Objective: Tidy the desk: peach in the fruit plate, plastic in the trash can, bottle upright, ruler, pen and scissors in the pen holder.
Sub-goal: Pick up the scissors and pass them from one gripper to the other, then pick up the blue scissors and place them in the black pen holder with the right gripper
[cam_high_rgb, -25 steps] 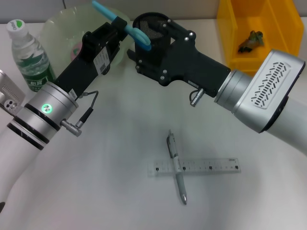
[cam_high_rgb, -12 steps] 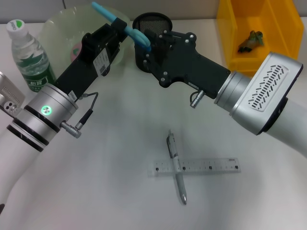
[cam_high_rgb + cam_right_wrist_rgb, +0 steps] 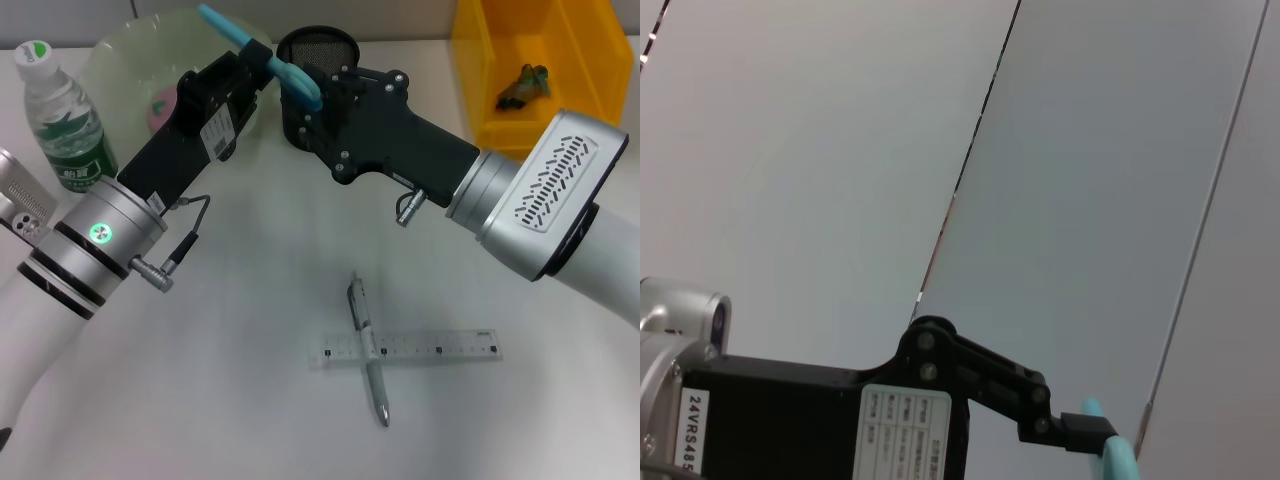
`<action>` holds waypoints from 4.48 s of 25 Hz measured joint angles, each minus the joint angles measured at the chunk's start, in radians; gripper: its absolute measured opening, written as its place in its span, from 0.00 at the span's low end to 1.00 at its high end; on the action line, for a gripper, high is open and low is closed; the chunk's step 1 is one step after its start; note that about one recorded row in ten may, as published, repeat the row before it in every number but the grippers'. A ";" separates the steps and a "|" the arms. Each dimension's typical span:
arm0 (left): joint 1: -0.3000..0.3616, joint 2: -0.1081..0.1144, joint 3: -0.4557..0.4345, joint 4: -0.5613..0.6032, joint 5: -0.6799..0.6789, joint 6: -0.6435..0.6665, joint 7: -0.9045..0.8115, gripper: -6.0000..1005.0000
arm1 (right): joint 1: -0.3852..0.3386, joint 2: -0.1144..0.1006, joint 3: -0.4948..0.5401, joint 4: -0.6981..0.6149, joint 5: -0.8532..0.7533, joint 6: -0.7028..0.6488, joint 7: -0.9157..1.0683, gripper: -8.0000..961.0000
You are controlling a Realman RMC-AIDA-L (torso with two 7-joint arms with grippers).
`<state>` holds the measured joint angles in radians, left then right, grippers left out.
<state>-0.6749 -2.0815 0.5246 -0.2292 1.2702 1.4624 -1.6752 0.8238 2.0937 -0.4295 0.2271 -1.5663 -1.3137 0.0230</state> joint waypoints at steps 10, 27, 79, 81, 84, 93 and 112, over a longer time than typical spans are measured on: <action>0.002 0.000 0.000 -0.001 0.000 0.003 0.003 0.36 | 0.000 0.000 0.016 0.007 0.000 -0.003 0.000 0.27; 0.000 0.000 0.003 0.006 0.001 0.011 0.028 0.37 | -0.002 0.000 0.023 0.008 0.002 -0.010 0.003 0.09; 0.252 0.007 0.049 0.220 0.183 0.052 0.989 0.84 | -0.077 -0.077 -0.446 -0.883 -0.352 0.143 1.698 0.14; 0.256 0.007 0.053 0.218 0.183 0.047 1.002 0.84 | -0.053 -0.079 -0.450 -0.915 -0.428 0.142 1.765 0.15; 0.259 0.007 0.054 0.217 0.183 0.045 1.005 0.84 | -0.022 -0.079 -0.453 -0.949 -0.519 0.136 1.836 0.15; 0.261 0.004 0.084 0.220 0.182 0.037 1.009 0.84 | 0.090 -0.082 -0.483 -0.975 -0.709 0.129 1.974 0.17; 0.261 0.005 0.129 0.225 0.182 -0.009 1.060 0.84 | 0.302 -0.069 -0.516 -0.930 -0.989 0.171 2.134 0.20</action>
<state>-0.4137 -2.0763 0.6534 -0.0041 1.4526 1.4530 -0.6150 1.1254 2.0248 -0.9458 -0.7030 -2.5549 -1.1424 2.1570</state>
